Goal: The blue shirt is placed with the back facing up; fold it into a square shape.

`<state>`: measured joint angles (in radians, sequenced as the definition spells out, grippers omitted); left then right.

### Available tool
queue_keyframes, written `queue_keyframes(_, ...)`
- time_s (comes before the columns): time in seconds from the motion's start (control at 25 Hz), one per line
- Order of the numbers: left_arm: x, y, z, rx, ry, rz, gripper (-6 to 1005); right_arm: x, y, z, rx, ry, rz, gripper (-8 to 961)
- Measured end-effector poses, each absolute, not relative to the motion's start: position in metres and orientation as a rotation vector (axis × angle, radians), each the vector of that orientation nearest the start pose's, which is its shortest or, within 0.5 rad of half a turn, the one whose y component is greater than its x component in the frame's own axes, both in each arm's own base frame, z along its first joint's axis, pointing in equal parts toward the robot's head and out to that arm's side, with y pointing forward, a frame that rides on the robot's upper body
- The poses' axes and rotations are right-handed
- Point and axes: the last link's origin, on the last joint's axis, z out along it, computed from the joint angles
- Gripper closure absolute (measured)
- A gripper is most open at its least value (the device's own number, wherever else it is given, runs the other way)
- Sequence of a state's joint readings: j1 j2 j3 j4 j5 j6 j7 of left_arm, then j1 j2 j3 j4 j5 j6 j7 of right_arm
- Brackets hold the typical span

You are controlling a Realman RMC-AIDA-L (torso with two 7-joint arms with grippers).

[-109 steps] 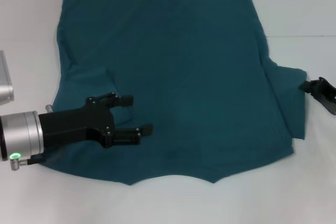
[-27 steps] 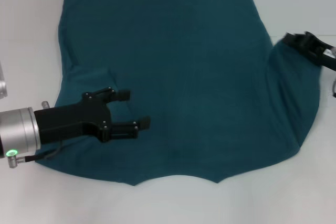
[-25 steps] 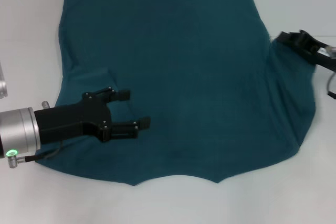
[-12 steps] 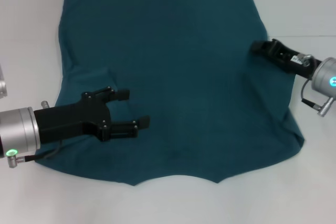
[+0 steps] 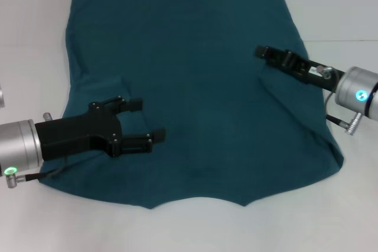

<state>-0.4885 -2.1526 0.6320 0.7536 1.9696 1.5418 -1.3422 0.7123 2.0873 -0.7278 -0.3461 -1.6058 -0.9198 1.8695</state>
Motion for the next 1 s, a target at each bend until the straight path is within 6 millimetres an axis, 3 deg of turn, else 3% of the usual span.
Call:
queue_keyframes(0.52,-0.256,0.327,-0.002,-2.621,-0.567,-0.774,50,0.32,0.4,0.001,-1.688,1.618,0.875,169)
queue_keyframes(0.72,-0.256,0.327,-0.002,-2.622,-0.569,-0.775,50,0.339,0.395,0.012,-1.627,1.653,0.818,170)
queue_keyframes(1.0,-0.255,0.327,-0.003,-2.626,-0.565,-0.778,49,0.341,0.402,0.019,-1.637,1.689,0.722,171)
